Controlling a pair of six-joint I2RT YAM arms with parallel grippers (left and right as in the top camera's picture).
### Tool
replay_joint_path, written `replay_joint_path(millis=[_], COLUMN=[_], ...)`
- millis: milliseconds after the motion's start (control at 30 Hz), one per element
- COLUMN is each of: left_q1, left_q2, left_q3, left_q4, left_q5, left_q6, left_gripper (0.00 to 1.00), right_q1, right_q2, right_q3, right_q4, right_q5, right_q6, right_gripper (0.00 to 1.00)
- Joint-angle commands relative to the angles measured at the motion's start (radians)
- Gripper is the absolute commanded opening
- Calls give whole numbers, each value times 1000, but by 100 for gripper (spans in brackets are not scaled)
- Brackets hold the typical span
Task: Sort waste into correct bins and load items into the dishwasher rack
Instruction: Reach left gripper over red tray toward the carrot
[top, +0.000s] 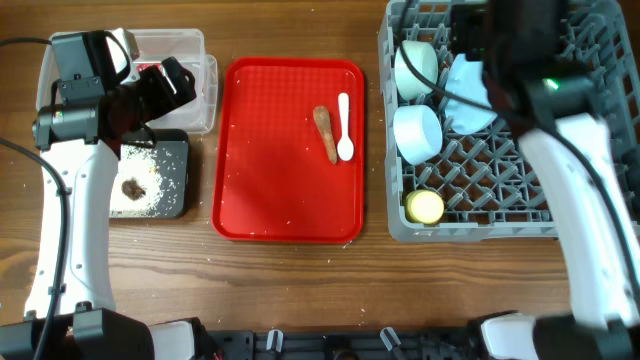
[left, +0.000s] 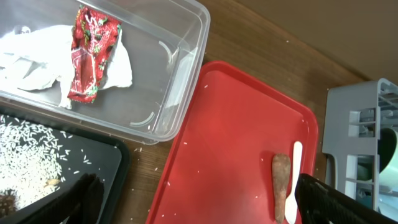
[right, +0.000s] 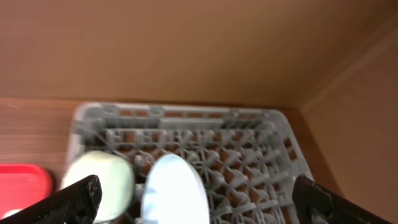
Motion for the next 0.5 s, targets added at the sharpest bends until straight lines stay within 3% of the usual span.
replay_joint_path(millis=[0,100,200,300,467], left_q1=[2,2,-1,-64,-281], left_q2=[-2,-2,-2,5,80], left_q3=[13,13,13,13,13], left_q4=[8,6,-20,-21,60], left_q5=[16,21,125,122,-69], left_q6=[-30,-108,-107,-45,-84], left_gripper=[100,100,100,100,100], right_q1=[0,0,-6,-63,-249], right_q2=[-69,-88,-83,-83,-65], right_q3=[7,6,5,5,5], right_q4=[-21,-37,-59,-75,-140], right_q5=[-116,-173,-156,-201,-535], right_q6=[23,32,111,188,146], right_gripper=[100,100,100,100,100])
